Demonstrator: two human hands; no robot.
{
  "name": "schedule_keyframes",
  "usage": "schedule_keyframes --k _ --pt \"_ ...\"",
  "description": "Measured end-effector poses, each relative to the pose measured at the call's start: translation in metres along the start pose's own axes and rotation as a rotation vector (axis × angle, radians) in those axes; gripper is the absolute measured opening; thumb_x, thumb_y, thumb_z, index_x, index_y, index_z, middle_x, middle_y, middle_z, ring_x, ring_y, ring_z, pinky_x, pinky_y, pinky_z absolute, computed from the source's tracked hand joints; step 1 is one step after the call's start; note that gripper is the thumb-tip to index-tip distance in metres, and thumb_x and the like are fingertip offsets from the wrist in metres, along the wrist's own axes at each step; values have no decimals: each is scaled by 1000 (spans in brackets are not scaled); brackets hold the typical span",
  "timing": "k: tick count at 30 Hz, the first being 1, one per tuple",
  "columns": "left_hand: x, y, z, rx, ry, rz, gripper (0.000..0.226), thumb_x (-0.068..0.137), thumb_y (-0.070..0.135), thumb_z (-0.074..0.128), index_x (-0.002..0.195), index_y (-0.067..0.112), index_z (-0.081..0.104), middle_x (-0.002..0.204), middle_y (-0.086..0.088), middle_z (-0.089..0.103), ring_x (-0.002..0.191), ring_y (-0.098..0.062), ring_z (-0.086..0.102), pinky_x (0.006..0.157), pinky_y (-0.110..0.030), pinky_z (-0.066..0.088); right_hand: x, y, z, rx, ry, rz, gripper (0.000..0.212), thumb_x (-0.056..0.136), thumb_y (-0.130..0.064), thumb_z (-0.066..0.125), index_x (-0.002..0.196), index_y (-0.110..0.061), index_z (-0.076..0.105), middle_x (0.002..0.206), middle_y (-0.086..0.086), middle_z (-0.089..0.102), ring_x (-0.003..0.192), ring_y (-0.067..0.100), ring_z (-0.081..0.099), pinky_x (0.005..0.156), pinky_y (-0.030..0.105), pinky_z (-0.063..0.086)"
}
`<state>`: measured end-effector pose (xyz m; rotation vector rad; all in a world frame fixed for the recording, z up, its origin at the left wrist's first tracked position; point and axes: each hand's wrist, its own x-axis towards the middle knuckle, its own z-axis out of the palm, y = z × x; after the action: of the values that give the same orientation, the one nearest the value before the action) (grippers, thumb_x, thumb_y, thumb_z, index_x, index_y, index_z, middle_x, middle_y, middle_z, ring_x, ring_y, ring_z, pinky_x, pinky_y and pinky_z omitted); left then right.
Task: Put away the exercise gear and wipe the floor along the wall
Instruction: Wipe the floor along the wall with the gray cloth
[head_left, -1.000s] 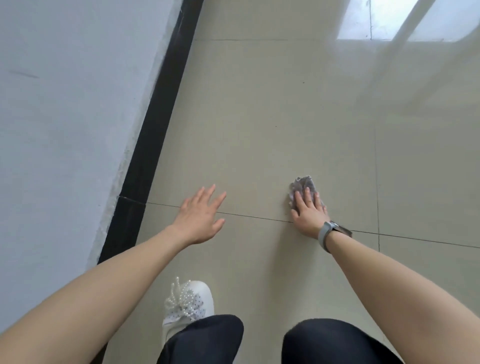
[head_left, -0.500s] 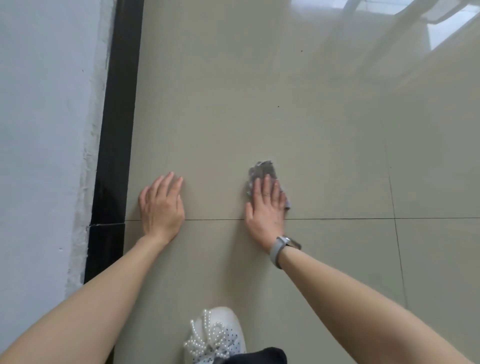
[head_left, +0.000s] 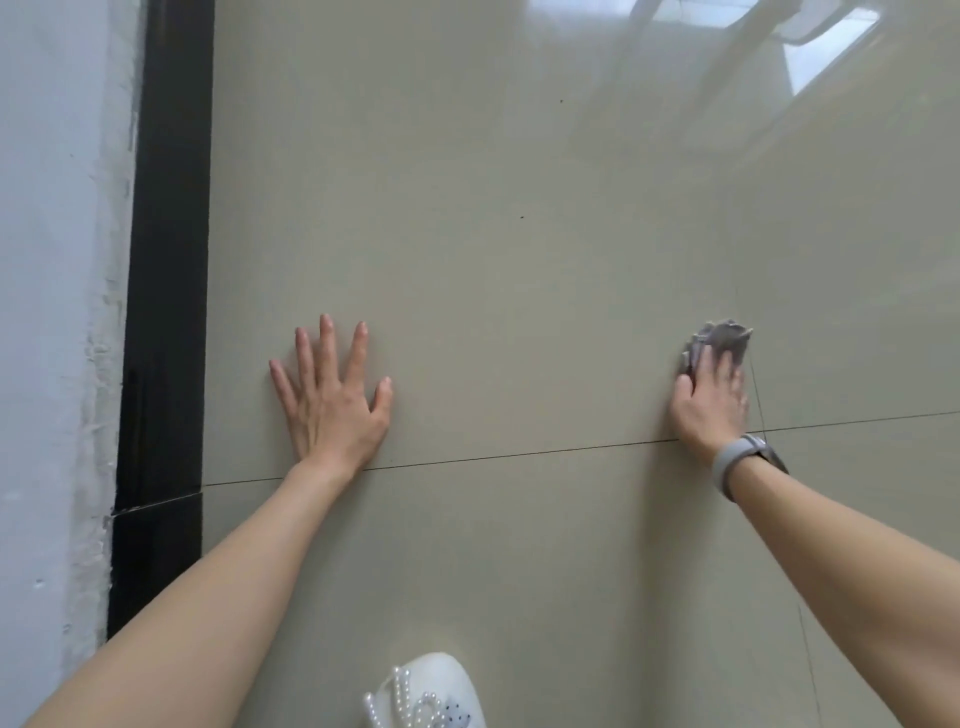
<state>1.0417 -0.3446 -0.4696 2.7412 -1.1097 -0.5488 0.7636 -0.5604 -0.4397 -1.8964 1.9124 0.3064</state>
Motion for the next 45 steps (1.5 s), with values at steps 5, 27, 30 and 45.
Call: schedule_keyframes --k 5,27,30,45 --pt "18 -17 -10 -46 43 -47 64 89 40 24 148 18 10 157 -9 -1 145 -25 -6 115 -43 -9 -9 -73 32 -21 38 -23 56 98 -26 29 147 -11 6 157 12 -3 144 31 -4 116 42 0" --pt "90 -4 -25 62 -121 -62 62 96 43 21 146 25 -10 155 -6 -21 141 -29 -22 109 -55 -16 33 -134 11 15 -62 55 59 98 -26 29 147 -16 -1 157 7 -11 144 28 -11 115 44 -3" --pt "92 -3 -31 47 -199 -67 62 96 44 20 145 26 -14 153 -5 -25 140 -28 -25 109 -55 -17 -16 -210 43 -64 -265 -436 56 98 -26 28 147 -24 0 156 -1 -13 143 22 -15 115 42 -9" --pt "95 0 -32 111 -292 -141 63 96 46 16 143 24 -19 153 -3 -26 139 -27 -27 110 -51 -17 118 -176 -9 31 113 -58 59 98 -27 27 146 -4 2 155 18 -6 144 32 -9 115 39 -8"
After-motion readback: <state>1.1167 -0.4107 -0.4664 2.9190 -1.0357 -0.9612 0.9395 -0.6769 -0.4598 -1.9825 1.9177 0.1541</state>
